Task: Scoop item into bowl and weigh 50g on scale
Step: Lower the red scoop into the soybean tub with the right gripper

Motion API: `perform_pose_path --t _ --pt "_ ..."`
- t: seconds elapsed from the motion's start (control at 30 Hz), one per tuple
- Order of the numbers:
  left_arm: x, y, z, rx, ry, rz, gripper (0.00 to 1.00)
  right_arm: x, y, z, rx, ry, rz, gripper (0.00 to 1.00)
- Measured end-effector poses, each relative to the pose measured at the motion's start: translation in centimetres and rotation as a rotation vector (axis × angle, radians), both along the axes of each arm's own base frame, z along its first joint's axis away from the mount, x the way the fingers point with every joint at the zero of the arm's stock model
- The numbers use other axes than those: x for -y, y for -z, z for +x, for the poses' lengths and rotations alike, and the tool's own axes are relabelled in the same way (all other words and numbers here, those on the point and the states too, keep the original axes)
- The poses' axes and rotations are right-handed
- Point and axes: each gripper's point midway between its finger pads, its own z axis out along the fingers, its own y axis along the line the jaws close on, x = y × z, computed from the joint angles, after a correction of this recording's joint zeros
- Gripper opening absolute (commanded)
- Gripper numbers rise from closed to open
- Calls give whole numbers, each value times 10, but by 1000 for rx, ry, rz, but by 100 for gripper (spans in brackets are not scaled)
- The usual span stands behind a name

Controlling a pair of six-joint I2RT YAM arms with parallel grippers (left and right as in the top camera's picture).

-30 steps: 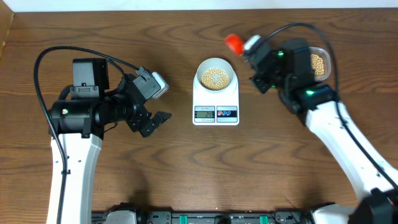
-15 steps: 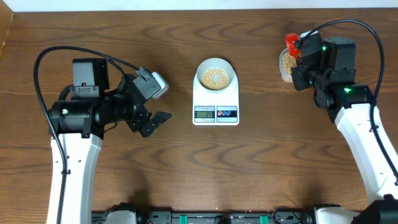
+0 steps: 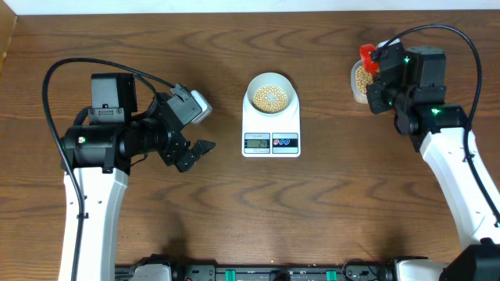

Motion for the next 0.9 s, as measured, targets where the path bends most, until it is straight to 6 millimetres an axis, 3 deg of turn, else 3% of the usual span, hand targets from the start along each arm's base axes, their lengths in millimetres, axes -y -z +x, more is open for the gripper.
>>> perform_pose_path --t 0.2,0.47,0.7,0.9 --pt "0 0 0 0 0 0 96 3 11 2 -26 15 -16 1" --pt "0 0 0 0 0 0 96 24 13 4 -26 90 -73 1" --pt "0 0 0 0 0 0 96 26 29 6 -67 95 -82 1" --pt "0 0 0 0 0 0 96 27 32 4 -80 97 -85 1"
